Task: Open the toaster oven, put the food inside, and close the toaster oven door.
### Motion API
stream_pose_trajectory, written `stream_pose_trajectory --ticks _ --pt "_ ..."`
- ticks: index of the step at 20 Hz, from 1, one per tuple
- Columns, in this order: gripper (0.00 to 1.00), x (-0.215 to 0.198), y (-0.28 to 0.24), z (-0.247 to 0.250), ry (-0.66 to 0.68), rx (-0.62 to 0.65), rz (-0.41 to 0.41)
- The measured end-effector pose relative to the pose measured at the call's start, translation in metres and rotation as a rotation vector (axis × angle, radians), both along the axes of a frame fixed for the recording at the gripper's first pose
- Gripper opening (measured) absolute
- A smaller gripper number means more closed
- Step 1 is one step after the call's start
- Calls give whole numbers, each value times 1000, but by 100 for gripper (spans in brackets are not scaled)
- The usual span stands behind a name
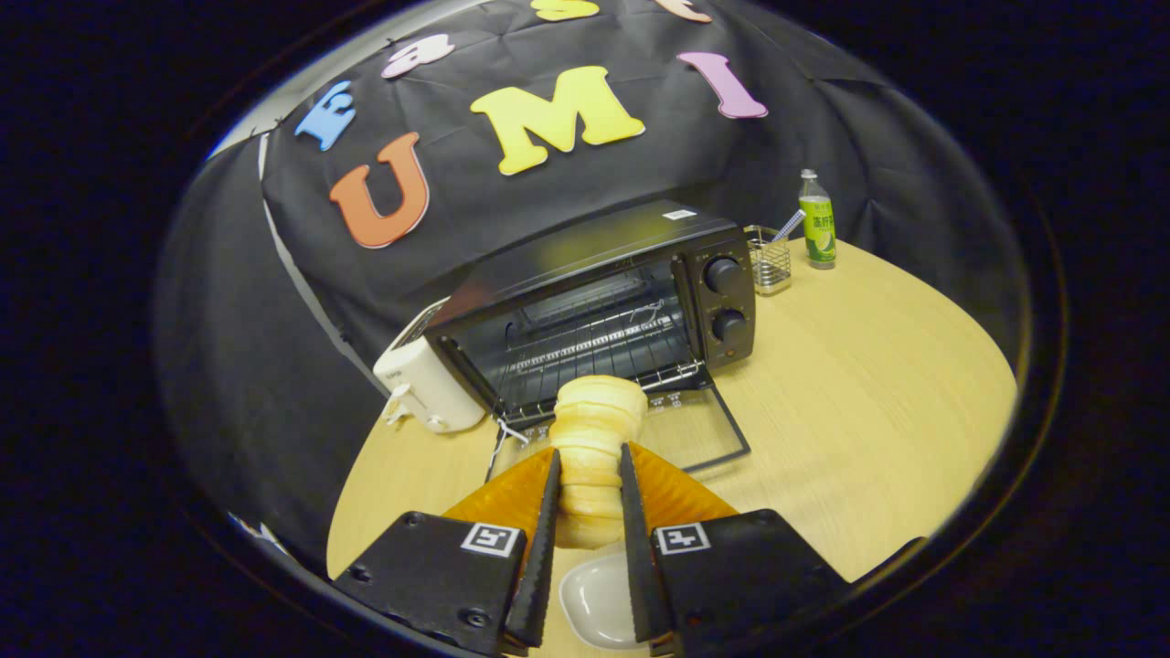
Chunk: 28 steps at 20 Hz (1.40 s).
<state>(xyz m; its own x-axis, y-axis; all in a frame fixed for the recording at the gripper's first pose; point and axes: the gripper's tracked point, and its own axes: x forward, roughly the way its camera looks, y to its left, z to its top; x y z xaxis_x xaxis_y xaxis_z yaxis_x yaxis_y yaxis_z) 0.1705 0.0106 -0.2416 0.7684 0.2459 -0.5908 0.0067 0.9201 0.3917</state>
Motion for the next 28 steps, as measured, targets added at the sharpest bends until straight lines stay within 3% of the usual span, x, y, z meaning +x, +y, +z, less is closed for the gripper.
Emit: stream_pose_trajectory --ticks 7,11,15,20,23,24,28 --pt "41 108 8 -45 61 104 -156" --pt "41 153 9 -56 40 106 -203" --pt "45 183 19 -66 12 110 -196" --pt "64 185 26 -61 -21 106 -170" --pt "84 171 22 -50 -31 72 -154" --pt "97 164 22 -46 -39 48 -137" --pt "97 123 17 -42 -51 -28 -65"
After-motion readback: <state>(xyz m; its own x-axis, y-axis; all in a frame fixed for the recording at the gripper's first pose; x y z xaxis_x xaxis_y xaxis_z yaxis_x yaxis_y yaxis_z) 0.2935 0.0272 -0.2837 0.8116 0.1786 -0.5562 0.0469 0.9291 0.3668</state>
